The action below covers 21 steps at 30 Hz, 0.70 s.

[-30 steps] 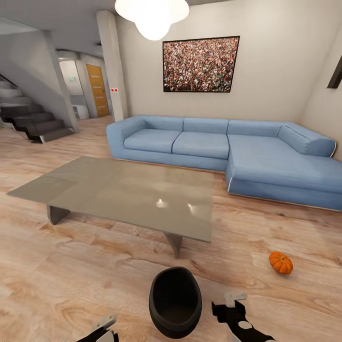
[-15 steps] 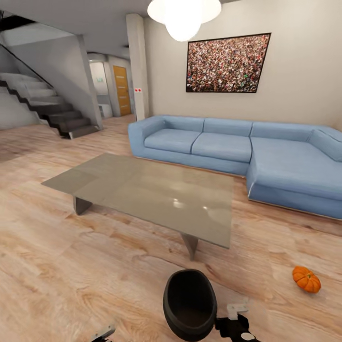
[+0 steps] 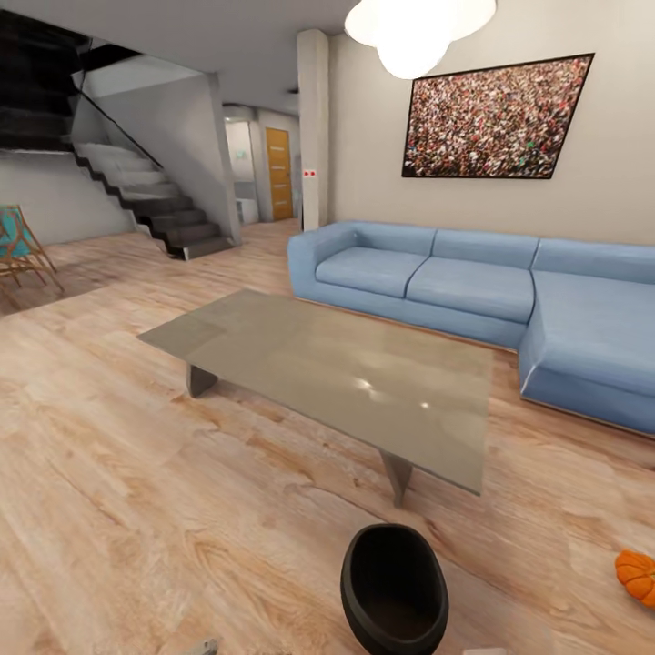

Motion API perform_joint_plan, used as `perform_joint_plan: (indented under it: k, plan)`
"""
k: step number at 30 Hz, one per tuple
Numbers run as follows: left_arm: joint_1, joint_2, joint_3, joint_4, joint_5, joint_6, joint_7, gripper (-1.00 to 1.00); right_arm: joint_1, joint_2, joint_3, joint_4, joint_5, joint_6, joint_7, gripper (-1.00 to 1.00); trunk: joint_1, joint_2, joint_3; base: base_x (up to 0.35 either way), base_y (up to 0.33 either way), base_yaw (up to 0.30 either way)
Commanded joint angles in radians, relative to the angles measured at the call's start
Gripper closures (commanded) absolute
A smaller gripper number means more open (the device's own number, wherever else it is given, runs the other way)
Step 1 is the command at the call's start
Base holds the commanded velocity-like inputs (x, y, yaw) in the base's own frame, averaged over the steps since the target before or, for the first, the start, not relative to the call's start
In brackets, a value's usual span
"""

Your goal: Place each of the two pumpkins and all three candles from the living room inside a cabinet in the living room (use any cabinet), then make sure every cabinet is closed, and position the cauldron so it is next to a table in the living room.

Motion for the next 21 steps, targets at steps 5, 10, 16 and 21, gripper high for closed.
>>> perform_joint_plan:
  k: [5, 10, 16, 21]
  plan:
    - [0.000, 0.000, 0.000, -0.001, 0.000, 0.000, 0.000, -1.00, 0.004, 0.000, 0.000, 0.000, -0.001, -0.001, 0.001, -1.00, 0.000, 0.000, 0.000, 0.000, 0.000, 0.257]
    - [0.000, 0.000, 0.000, -0.001, 0.001, 0.000, 0.000, -1.00, 0.004, 0.000, 0.000, 0.000, 0.000, 0.000, 0.003, -1.00, 0.000, 0.000, 0.000, 0.000, 0.000, 0.040]
    - [0.000, 0.000, 0.000, -0.002, 0.002, 0.000, 0.000, -1.00, 0.004, 0.000, 0.000, 0.000, 0.000, 0.000, 0.003, -1.00, 0.000, 0.000, 0.000, 0.000, 0.000, 0.001]
    - [0.000, 0.000, 0.000, -0.003, 0.002, 0.000, 0.000, -1.00, 0.004, 0.000, 0.000, 0.000, -0.001, 0.000, 0.003, -1.00, 0.000, 0.000, 0.000, 0.000, 0.000, 0.000]
